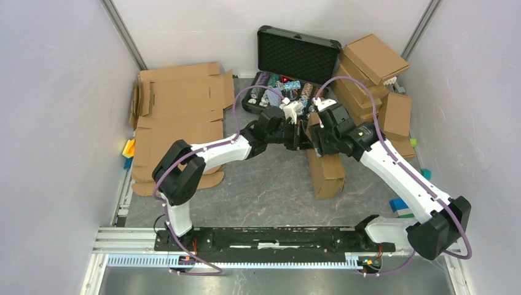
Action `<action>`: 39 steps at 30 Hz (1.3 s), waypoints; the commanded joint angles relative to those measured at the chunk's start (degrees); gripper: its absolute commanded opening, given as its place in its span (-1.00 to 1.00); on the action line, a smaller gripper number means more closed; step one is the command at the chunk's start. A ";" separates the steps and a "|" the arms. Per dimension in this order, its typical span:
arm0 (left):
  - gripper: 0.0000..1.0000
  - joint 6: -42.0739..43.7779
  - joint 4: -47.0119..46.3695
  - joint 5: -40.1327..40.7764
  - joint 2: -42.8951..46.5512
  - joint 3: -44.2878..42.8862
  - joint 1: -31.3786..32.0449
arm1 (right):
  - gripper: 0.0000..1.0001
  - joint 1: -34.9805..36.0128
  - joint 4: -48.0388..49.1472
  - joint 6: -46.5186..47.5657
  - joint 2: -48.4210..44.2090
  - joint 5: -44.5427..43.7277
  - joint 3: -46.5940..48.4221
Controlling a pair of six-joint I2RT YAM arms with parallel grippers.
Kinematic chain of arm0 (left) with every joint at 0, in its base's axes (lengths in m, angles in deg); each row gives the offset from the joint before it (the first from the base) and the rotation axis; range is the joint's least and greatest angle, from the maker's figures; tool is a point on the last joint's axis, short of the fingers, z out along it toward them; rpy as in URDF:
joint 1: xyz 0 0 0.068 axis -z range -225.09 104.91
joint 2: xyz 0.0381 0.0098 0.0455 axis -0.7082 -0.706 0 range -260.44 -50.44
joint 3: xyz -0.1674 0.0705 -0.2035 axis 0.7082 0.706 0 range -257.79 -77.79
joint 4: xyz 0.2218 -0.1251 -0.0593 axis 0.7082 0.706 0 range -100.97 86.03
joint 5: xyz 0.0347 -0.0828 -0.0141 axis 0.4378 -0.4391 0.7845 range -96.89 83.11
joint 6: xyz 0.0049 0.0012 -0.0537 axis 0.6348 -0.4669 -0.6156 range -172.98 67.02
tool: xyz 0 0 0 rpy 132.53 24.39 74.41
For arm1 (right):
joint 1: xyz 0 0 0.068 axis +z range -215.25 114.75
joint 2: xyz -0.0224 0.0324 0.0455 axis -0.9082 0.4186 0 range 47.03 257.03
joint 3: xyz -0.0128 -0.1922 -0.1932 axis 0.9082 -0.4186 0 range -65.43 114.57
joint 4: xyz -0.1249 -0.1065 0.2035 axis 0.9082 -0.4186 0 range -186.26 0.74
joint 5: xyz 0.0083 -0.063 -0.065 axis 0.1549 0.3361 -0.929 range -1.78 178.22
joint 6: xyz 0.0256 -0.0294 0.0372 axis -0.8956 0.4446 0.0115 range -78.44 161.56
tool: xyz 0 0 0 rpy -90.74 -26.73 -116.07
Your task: Fold the paper box
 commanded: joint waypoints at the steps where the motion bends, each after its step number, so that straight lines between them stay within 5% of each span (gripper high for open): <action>1: -0.84 0.44 0.65 1.39 3.29 -1.62 0.70 | 0.28 0.29 -0.95 -0.28 -0.15 1.34 0.94; 6: -0.81 3.95 6.90 4.68 13.27 3.42 -1.22 | -0.09 0.32 5.23 5.49 -2.90 8.70 -1.55; 12: -0.78 3.38 10.48 7.38 29.04 15.90 -7.56 | -0.06 0.26 10.13 14.28 -4.59 21.21 -3.61; 17: -0.52 6.40 16.97 15.09 45.02 24.84 -11.41 | -0.22 2.66 11.30 22.68 -1.10 35.21 -2.53; 19: -0.46 6.75 20.27 18.96 49.97 25.93 -11.91 | -0.23 5.47 10.37 25.62 1.14 35.17 -0.95; 23: 0.22 5.40 21.52 21.72 57.16 28.22 -11.96 | -0.33 8.34 8.96 32.20 4.70 34.35 1.01; 27: 0.64 7.63 20.44 26.18 61.98 31.26 -11.94 | -0.25 8.71 3.84 39.55 6.68 35.25 4.35; 32: 0.72 13.07 14.36 27.79 64.58 34.76 -11.83 | -0.22 8.69 2.31 43.70 6.92 27.52 5.14; 39: 0.95 28.70 2.49 28.95 61.90 39.40 -12.02 | -0.16 8.67 -0.30 47.12 6.82 30.10 5.69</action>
